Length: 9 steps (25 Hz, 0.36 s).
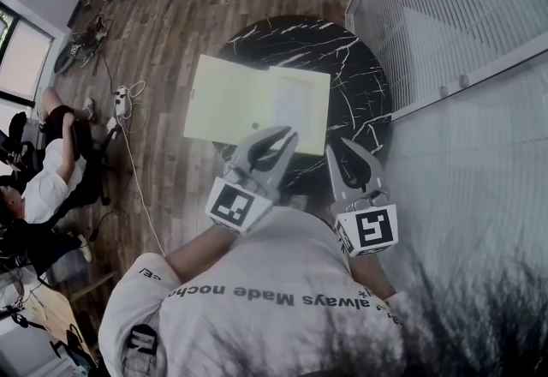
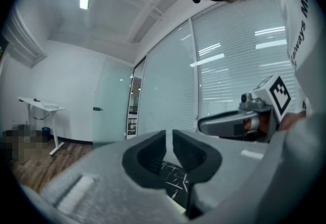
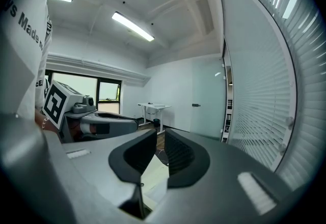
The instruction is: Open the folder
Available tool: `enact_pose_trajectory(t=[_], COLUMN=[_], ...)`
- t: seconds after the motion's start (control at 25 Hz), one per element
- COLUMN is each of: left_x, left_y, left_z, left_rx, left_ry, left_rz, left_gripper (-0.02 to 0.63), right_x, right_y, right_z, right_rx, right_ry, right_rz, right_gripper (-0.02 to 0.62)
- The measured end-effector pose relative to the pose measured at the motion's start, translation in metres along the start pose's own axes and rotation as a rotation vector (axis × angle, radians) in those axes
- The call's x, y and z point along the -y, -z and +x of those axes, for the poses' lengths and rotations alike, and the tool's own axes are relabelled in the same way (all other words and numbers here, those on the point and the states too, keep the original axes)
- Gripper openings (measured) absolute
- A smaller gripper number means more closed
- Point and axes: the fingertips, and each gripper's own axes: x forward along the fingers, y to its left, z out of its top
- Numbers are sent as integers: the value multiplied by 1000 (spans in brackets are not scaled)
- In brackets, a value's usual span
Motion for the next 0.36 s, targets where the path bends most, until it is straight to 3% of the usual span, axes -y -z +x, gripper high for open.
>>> enact_pose_trajectory(t=[0.36], left_x=[6], left_y=[-2], left_z=[-9], left_rx=[-11], left_ry=[-6], left_rz=[3], left_gripper=[43], right_x=[-7], right_y=[-3], right_z=[-9], right_rx=[1], right_ry=[-7], right_rz=[-8], right_gripper=[48])
